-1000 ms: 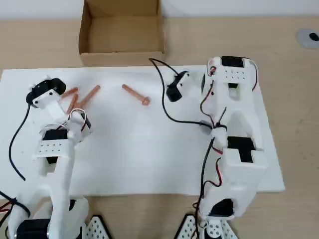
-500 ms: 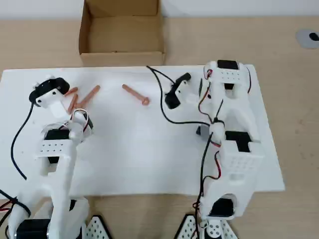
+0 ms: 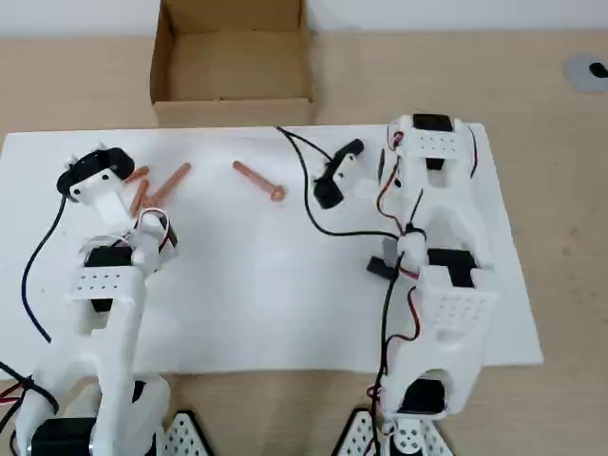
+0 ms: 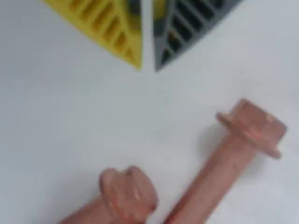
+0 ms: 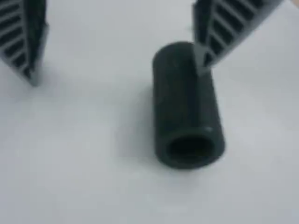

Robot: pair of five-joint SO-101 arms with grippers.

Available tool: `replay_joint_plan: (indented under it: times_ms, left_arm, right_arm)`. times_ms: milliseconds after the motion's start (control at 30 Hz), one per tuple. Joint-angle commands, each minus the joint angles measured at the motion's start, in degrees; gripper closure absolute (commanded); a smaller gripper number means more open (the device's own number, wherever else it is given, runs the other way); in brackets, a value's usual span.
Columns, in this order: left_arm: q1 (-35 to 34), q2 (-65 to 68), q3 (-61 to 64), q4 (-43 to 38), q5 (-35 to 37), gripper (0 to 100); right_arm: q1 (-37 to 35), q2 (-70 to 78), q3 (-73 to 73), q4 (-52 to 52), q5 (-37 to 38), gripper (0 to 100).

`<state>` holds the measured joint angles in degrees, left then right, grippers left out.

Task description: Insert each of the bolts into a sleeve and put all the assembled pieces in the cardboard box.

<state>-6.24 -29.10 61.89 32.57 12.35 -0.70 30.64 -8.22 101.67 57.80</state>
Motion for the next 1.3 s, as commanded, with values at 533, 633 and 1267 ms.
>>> replay_joint_plan:
  times_ms: [533, 633, 1267]
  left_arm:
    - [0.53, -0.22, -2.55, 0.35, -0.53, 98]
    - [0.53, -0.22, -2.55, 0.35, -0.53, 98]
    - [0.53, -0.22, -2.46, 0.35, -0.53, 98]
  right_arm:
    - [-9.27, 1.63, 14.55, 0.00, 0.79, 73.2]
    - [-11.21, 1.71, 16.04, 0.26, 0.62, 73.3]
    - [-14.64, 1.71, 16.75, 0.62, -5.19, 94.3]
